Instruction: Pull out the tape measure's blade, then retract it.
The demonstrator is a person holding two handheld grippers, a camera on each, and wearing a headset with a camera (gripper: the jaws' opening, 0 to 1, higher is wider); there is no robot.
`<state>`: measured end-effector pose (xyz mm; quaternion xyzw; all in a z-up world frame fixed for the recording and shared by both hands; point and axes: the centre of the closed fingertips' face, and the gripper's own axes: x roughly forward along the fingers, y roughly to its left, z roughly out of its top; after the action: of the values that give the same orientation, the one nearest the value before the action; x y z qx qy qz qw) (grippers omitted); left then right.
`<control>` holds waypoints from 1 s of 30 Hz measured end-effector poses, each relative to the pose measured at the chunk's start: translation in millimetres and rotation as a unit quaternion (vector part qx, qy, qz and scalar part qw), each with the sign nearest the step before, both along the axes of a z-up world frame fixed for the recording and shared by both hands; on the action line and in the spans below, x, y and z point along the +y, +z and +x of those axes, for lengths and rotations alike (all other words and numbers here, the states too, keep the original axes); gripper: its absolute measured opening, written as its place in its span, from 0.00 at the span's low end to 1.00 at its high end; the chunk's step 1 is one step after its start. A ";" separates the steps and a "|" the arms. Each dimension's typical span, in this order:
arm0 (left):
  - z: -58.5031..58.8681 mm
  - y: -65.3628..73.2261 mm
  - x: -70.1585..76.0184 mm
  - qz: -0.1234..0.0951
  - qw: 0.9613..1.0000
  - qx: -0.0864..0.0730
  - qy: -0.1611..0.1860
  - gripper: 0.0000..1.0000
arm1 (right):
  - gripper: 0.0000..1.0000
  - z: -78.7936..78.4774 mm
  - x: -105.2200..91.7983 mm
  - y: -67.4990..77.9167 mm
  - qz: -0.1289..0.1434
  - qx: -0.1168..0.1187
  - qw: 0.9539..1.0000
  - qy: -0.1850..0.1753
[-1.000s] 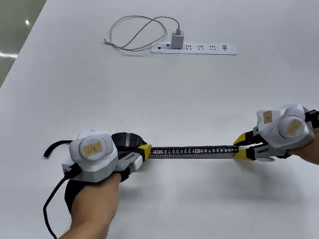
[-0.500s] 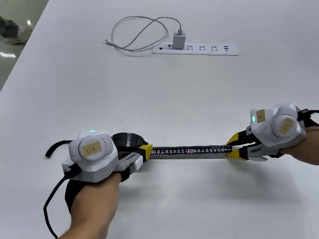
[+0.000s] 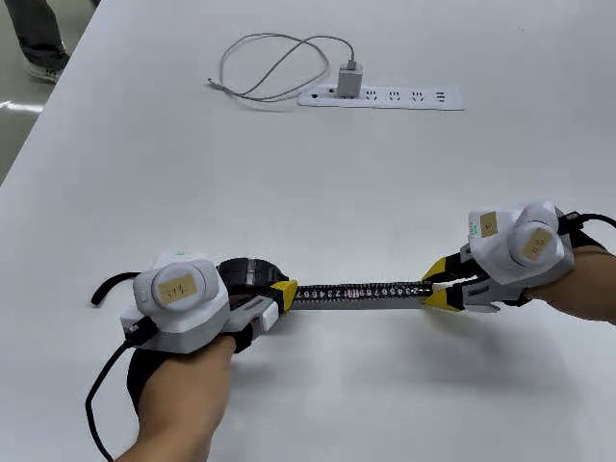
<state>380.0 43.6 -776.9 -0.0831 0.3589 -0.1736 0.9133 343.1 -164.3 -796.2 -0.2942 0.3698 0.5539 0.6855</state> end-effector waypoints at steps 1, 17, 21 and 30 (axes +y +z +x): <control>0.0 0.0 0.0 0.000 1.000 0.000 0.000 0.59 | 0.11 -0.3 1.5 0.0 0.001 0.001 1.000 -0.001; 0.7 0.0 0.4 -0.005 1.000 0.000 0.001 0.59 | 0.11 3.7 18.1 -2.7 0.014 0.009 1.000 0.000; 0.5 -0.1 0.4 -0.006 1.000 0.001 0.001 0.59 | 0.11 4.3 24.0 -3.0 0.017 0.010 1.000 0.002; 0.8 0.1 0.7 -0.009 1.000 0.001 0.003 0.59 | 0.11 5.2 37.4 -2.4 0.026 0.011 1.000 0.003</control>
<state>380.8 44.4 -776.8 -0.0923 0.3584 -0.1742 0.9125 348.3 -126.9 -798.6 -0.2712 0.3620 0.5687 0.6870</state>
